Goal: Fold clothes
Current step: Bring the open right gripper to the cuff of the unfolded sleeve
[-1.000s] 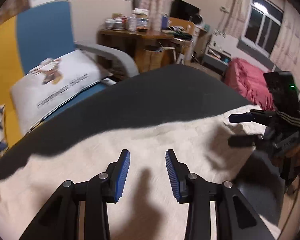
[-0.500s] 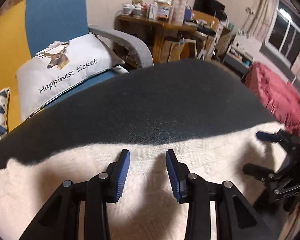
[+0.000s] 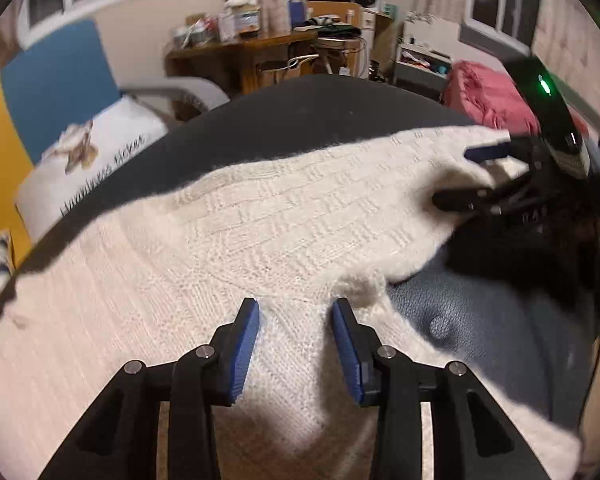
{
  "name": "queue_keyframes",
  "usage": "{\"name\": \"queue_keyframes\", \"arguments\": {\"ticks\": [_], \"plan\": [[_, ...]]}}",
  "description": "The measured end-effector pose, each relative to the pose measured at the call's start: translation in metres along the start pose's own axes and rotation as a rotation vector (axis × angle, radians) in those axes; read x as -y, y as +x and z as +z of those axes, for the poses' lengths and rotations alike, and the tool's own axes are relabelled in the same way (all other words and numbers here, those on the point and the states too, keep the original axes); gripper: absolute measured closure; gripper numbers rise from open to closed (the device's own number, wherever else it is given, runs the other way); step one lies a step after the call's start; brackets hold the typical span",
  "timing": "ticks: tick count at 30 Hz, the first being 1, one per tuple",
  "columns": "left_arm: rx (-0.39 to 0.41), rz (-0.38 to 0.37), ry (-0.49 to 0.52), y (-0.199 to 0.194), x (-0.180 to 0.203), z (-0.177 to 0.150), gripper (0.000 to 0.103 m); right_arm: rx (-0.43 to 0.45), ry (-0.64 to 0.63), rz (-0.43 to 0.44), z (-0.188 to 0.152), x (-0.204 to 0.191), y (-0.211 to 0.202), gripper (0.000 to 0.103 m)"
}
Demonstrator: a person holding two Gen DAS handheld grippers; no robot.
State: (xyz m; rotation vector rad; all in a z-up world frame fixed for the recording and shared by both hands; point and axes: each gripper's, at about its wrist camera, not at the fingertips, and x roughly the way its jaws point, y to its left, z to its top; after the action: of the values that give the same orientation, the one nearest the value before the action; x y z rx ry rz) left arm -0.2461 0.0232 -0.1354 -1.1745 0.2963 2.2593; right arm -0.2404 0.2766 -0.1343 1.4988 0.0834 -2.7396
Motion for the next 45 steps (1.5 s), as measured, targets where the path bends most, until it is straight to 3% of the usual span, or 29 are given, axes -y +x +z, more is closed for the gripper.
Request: {"name": "queue_keyframes", "arguments": {"ticks": [4,7,10,12,16,19,22,25,29,30,32,38,40,42,45], "plan": [[0.02,-0.018,-0.086,-0.02,-0.013,-0.005,0.065,0.014,0.032,-0.005,-0.008,0.004,-0.017,0.0],[0.073,0.017,-0.106,-0.047,-0.018,-0.02,0.065,0.096,0.127,0.086,-0.028,0.027,-0.049,0.0],[0.072,0.048,-0.144,-0.059,-0.024,-0.04,0.065,0.171,0.321,0.194,-0.061,0.075,-0.076,0.0],[0.044,0.048,-0.183,-0.056,-0.031,-0.048,0.065,0.204,0.481,0.199,-0.088,0.113,-0.085,0.0],[0.039,0.053,-0.216,-0.053,-0.037,-0.066,0.065,0.213,0.782,0.302,-0.137,0.175,-0.082,0.0],[0.035,0.054,-0.213,-0.051,-0.036,-0.066,0.063,0.298,0.929,0.355,-0.162,0.207,-0.085,0.0],[0.033,0.053,-0.21,-0.047,-0.035,-0.066,0.062,0.326,0.998,0.403,-0.163,0.227,-0.08,0.0],[0.038,0.038,-0.224,-0.046,-0.037,-0.068,0.061,0.329,0.907,0.271,-0.141,0.223,-0.089,0.0],[0.044,0.025,-0.237,-0.046,-0.039,-0.069,0.061,0.283,0.751,0.393,-0.099,0.206,-0.08,0.0],[0.044,0.026,-0.237,-0.046,-0.038,-0.069,0.061,0.254,0.746,0.382,-0.092,0.205,-0.074,0.0],[0.044,0.027,-0.236,-0.046,-0.038,-0.069,0.061,0.161,0.782,0.279,-0.083,0.214,-0.053,0.0],[0.01,0.015,-0.238,-0.044,-0.042,-0.054,0.061,0.146,0.793,0.216,-0.072,0.226,-0.051,0.001],[0.044,-0.016,-0.231,-0.045,-0.044,-0.034,0.061,0.178,0.766,0.25,-0.064,0.225,-0.06,0.0],[0.081,-0.029,-0.204,-0.045,-0.043,-0.012,0.061,0.201,0.716,0.341,-0.051,0.212,-0.069,0.0],[0.085,-0.024,-0.137,-0.028,-0.037,0.024,0.061,0.149,0.621,0.394,-0.025,0.192,-0.057,0.0]]}}
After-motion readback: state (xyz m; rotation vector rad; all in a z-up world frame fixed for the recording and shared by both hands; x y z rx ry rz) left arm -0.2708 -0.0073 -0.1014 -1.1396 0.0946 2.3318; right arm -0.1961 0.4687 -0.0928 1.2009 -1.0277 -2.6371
